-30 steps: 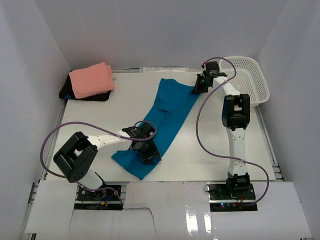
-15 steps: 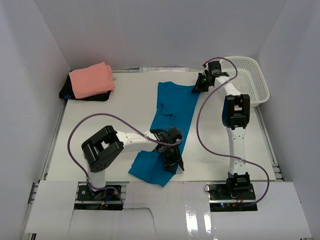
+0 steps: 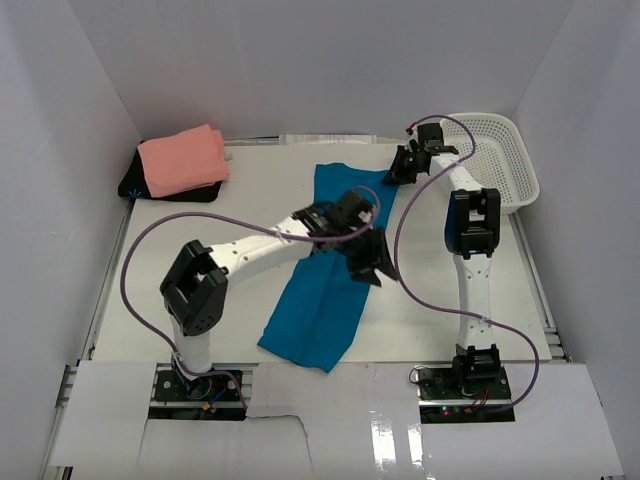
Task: Fold and stack the t-shirts
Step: Rotate the tshirt 90 degrees
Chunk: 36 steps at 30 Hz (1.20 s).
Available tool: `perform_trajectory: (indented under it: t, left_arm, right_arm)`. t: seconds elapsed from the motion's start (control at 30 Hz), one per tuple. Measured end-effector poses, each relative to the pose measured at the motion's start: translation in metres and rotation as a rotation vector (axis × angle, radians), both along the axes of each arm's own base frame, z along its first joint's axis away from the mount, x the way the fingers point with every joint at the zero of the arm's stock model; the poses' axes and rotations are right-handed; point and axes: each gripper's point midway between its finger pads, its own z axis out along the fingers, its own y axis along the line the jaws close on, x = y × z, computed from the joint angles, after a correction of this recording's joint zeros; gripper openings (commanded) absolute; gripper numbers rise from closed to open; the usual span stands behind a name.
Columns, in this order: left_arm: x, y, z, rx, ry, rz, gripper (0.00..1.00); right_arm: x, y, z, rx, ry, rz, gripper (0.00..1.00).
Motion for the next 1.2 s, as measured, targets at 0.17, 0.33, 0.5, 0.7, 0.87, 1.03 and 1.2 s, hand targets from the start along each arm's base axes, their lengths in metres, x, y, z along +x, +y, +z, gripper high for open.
perform_trajectory:
  t: [0.17, 0.33, 0.5, 0.7, 0.87, 1.03, 1.2]
  left_arm:
    - [0.148, 0.082, 0.029, -0.033, -0.186, 0.204, 0.58]
    - [0.265, 0.156, 0.036, 0.041, -0.398, 0.338, 0.58]
    - [0.303, 0.144, 0.021, 0.05, -0.489, 0.249, 0.58]
    - [0.327, 0.117, -0.015, 0.016, -0.51, 0.138, 0.58]
    - [0.33, 0.105, -0.044, -0.017, -0.478, 0.077, 0.59]
    - [0.328, 0.099, -0.063, -0.047, -0.449, 0.044, 0.59]
    - [0.332, 0.092, -0.057, -0.092, -0.481, 0.03, 0.59]
  right_arm:
    - [-0.003, 0.001, 0.001, 0.01, -0.02, 0.007, 0.09]
    - [-0.02, 0.001, 0.006, 0.019, -0.013, 0.008, 0.35]
    - [-0.054, -0.003, 0.034, 0.024, -0.025, 0.009, 0.45]
    - [-0.111, -0.008, 0.109, 0.048, -0.159, 0.011, 0.46]
    - [-0.169, -0.001, 0.14, 0.052, -0.227, 0.049, 0.34]
    - [-0.266, 0.048, 0.092, 0.038, -0.088, 0.198, 0.09]
    - [-0.357, 0.077, 0.048, 0.04, 0.079, 0.315, 0.08]
